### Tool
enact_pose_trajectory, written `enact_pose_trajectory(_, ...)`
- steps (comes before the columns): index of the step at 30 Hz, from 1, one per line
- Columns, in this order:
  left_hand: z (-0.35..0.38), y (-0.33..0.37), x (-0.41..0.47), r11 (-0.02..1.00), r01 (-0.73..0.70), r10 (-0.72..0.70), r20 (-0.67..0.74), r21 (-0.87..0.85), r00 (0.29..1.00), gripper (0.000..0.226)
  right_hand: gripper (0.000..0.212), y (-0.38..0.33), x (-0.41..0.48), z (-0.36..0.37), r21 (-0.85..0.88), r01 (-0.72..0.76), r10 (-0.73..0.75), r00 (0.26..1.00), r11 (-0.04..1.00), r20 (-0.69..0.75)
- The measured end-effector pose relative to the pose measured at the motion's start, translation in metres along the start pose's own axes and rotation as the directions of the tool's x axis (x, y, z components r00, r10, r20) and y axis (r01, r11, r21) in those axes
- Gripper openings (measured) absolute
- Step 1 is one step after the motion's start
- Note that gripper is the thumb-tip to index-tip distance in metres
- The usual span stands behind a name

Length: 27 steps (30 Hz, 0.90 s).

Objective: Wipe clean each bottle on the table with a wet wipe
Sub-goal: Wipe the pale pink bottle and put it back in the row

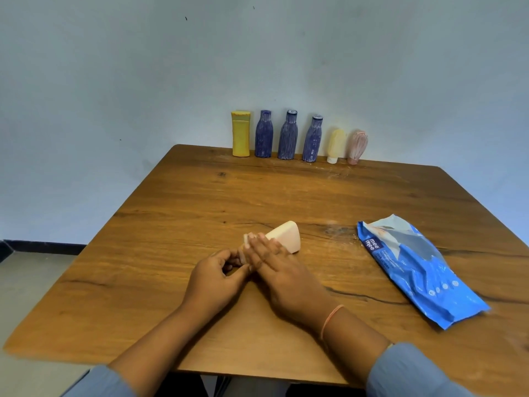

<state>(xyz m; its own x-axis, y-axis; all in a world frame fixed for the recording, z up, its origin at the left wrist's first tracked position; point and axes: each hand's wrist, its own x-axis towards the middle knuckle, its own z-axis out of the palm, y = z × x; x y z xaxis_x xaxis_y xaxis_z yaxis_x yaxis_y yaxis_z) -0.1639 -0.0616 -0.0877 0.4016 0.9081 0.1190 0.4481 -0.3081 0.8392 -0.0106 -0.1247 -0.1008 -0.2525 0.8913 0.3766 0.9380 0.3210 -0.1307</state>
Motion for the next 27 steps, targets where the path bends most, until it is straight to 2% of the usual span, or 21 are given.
enact_pose_trajectory(2, 0.000, 0.003, 0.000, 0.998, 0.027, -0.028, -0.010, -0.062, 1.000, 0.021, 0.060, 0.021, 0.000, -0.006, 0.031, -0.140, 0.140, 0.990, 0.990, -0.004)
enact_pose_trajectory(5, -0.001, 0.005, 0.001, 0.997, 0.035, -0.035, -0.008, -0.063, 0.999, 0.023, 0.061, 0.034, 0.005, -0.008, 0.103, -0.357, 0.360, 0.933, 0.928, -0.006)
enact_pose_trajectory(6, -0.001, 0.005, 0.001, 0.997, 0.039, -0.039, -0.001, -0.063, 0.999, 0.022, 0.061, 0.028, 0.008, -0.008, 0.115, -0.353, 0.357, 0.934, 0.929, -0.020)
enact_pose_trajectory(9, -0.002, 0.003, 0.002, 0.995, 0.049, -0.048, 0.014, -0.090, 0.999, 0.021, 0.060, -0.011, 0.010, -0.001, 0.160, -0.157, 0.161, 0.987, 0.974, -0.009)
enact_pose_trajectory(12, -0.005, 0.004, 0.002, 0.996, 0.052, -0.049, 0.044, -0.069, 0.998, 0.017, 0.058, -0.024, 0.005, -0.001, 0.145, -0.024, 0.023, 1.000, 0.989, 0.006)
enact_pose_trajectory(14, -0.006, 0.007, 0.003, 0.990, 0.075, -0.069, 0.053, -0.116, 0.996, 0.013, 0.059, -0.008, 0.006, -0.004, 0.106, -0.056, 0.057, 0.998, 0.993, -0.007)
enact_pose_trajectory(18, -0.010, 0.011, 0.007, 0.978, 0.138, -0.126, 0.085, -0.155, 0.988, 0.008, 0.058, 0.022, 0.013, -0.014, 0.143, -0.304, 0.307, 0.952, 0.942, 0.003)
enact_pose_trajectory(22, -0.014, 0.012, 0.006, 0.938, 0.244, -0.208, 0.165, -0.245, 0.964, 0.003, 0.055, 0.022, 0.009, -0.020, 0.164, -0.342, 0.343, 0.939, 0.925, 0.025)
enact_pose_trajectory(25, -0.011, 0.015, 0.001, 0.906, 0.265, -0.225, 0.156, -0.329, 0.962, 0.032, 0.058, 0.020, 0.002, -0.014, 0.181, -0.358, 0.361, 0.933, 0.916, 0.018)
enact_pose_trajectory(27, -0.011, 0.016, -0.001, 0.930, 0.230, -0.194, 0.148, -0.286, 0.970, 0.056, 0.059, 0.019, 0.000, -0.012, 0.170, -0.374, 0.376, 0.926, 0.912, 0.022)
